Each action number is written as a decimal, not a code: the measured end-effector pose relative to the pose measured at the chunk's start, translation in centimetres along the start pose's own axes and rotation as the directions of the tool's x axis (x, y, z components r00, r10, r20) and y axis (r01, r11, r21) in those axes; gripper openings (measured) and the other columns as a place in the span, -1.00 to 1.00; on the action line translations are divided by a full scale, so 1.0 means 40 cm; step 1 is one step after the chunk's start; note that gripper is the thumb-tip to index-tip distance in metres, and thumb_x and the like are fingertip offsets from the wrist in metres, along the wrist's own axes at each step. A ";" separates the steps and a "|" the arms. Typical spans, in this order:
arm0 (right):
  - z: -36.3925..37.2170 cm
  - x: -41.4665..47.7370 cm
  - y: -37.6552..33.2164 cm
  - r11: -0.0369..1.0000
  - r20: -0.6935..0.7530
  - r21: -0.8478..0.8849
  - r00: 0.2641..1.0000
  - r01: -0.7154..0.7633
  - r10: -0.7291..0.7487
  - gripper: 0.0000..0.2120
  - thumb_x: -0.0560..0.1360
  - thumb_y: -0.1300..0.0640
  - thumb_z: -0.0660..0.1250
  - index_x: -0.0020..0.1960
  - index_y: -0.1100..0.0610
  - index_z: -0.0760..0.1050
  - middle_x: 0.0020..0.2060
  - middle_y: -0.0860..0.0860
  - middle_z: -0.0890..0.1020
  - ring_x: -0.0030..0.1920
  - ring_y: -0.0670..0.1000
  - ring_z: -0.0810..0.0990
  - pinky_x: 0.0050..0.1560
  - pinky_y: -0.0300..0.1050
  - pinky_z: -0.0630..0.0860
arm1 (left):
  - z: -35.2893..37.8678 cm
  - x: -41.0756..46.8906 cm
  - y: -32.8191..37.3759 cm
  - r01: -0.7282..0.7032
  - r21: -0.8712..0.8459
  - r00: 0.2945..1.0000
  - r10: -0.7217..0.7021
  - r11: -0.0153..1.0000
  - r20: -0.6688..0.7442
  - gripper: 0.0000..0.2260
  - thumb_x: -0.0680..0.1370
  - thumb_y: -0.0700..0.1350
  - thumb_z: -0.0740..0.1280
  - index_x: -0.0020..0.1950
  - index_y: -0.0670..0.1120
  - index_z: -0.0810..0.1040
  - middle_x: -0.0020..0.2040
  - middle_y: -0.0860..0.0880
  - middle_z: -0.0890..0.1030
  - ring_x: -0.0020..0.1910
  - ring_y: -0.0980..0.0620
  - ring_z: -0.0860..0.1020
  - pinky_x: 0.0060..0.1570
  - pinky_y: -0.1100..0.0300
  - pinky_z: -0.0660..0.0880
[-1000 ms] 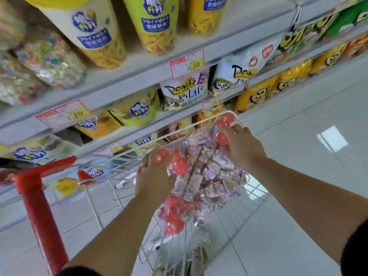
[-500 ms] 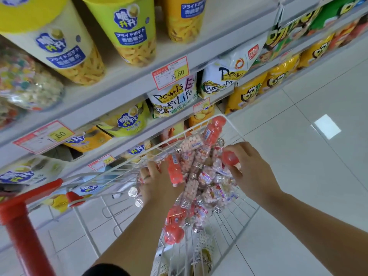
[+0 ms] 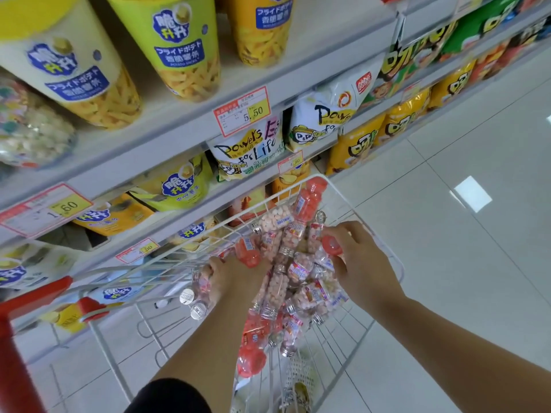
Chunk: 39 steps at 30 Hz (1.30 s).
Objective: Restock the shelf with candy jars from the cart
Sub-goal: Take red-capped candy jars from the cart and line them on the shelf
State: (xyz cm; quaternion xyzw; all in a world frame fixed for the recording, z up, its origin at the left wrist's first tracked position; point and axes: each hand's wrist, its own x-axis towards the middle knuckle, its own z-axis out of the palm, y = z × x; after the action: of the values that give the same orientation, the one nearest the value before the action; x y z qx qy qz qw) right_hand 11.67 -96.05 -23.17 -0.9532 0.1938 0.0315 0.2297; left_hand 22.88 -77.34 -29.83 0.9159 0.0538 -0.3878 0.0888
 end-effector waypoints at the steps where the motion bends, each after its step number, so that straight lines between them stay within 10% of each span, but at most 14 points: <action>1: -0.005 0.001 -0.005 1.000 0.001 0.000 1.000 -0.003 0.003 -0.51 0.41 0.34 0.47 0.26 0.01 0.50 0.14 -0.01 0.51 0.08 0.09 0.58 -0.20 -0.16 0.57 | -0.008 -0.003 0.001 0.002 -0.007 1.000 -0.001 1.000 0.009 -0.23 0.46 0.43 0.19 0.36 -0.18 0.45 0.36 -0.16 0.22 0.33 -0.22 0.26 0.01 -0.06 0.45; 6: -0.071 -0.012 -0.054 0.999 -0.001 0.050 1.000 -0.012 0.012 -0.58 0.46 0.30 0.44 0.26 0.02 0.50 0.18 -0.03 0.52 0.06 0.05 0.59 -0.11 -0.22 0.53 | -0.044 -0.075 -0.025 0.011 -0.106 0.996 -0.002 0.994 0.092 -0.19 0.37 0.45 0.06 0.23 -0.21 0.50 0.33 -0.27 0.45 0.26 -0.24 0.46 0.18 0.01 0.49; 12: -0.251 -0.075 -0.182 0.956 -0.032 0.291 0.999 -0.021 0.031 -0.57 0.46 0.32 0.45 0.24 -0.04 0.50 0.10 -0.16 0.46 0.06 -0.41 0.46 -0.06 -0.58 0.39 | -0.221 -0.313 -0.047 -0.019 -0.430 0.987 0.086 0.903 0.136 -0.47 0.47 0.32 0.28 -0.24 -0.17 0.58 -0.27 -0.02 0.55 -0.43 0.12 0.48 -0.49 0.38 0.36; 17: -0.476 -0.117 -0.318 0.877 -0.137 0.476 0.990 0.070 -0.004 -0.50 0.49 0.26 0.43 0.12 -0.31 0.39 0.10 -0.17 0.50 0.03 -0.24 0.54 0.02 -0.34 0.53 | -0.455 -0.575 -0.049 -0.346 -0.506 0.938 0.301 0.790 -0.171 -0.54 0.44 0.19 0.34 -0.50 -0.04 0.28 -0.41 0.02 0.33 -0.39 0.03 0.32 -0.38 0.20 0.40; 19: -0.569 -0.127 -0.381 0.846 -0.178 0.518 0.983 0.127 -0.039 -0.54 0.50 0.22 0.43 0.12 -0.31 0.41 0.08 -0.21 0.51 0.01 -0.20 0.56 0.03 -0.24 0.54 | -0.547 -0.671 -0.054 -0.511 -0.398 0.850 0.379 0.762 -0.367 -0.57 0.38 0.26 0.30 -0.46 0.00 0.25 -0.29 0.04 0.32 -0.20 -0.03 0.32 -0.10 0.02 0.43; 23: -0.733 -0.134 -0.518 0.801 -0.278 0.527 0.948 0.284 -0.153 -0.57 0.51 0.26 0.42 0.16 -0.22 0.44 0.09 -0.25 0.51 0.09 -0.21 0.53 0.07 -0.24 0.49 | -0.711 -0.821 -0.075 -0.713 -0.265 0.637 0.442 0.649 -0.631 -0.63 0.39 0.30 0.28 -0.37 0.04 0.31 -0.20 0.08 0.34 -0.12 0.00 0.36 -0.18 0.16 0.29; 32: -0.904 -0.052 -0.860 0.777 -0.386 0.371 0.845 0.509 -0.370 -0.60 0.54 0.22 0.38 0.31 -0.06 0.43 0.16 -0.19 0.51 0.10 -0.31 0.47 0.09 -0.53 0.33 | -1.058 -0.872 -0.209 -0.785 0.168 0.214 0.516 0.596 -0.830 -0.70 0.36 0.23 0.27 -0.23 0.01 0.38 -0.06 0.00 0.36 0.06 0.01 0.32 0.04 0.21 0.29; 39: -0.812 0.100 -1.098 0.851 -0.363 0.186 0.840 0.491 -0.405 -0.57 0.56 0.27 0.31 0.38 0.00 0.38 0.27 -0.04 0.47 0.20 -0.06 0.46 0.11 -0.18 0.38 | -1.271 -0.687 -0.337 -0.619 0.196 0.386 0.512 0.761 -0.767 -0.62 0.39 0.23 0.36 -0.09 -0.08 0.51 0.08 -0.02 0.37 0.17 0.03 0.26 0.09 0.11 0.41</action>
State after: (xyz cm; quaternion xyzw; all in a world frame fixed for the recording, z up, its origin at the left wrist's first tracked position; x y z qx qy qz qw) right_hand 31.28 -76.08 23.92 -0.9240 -0.0004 -0.2004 0.3256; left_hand 37.21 -54.56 23.07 0.9428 -0.2048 0.1116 0.2382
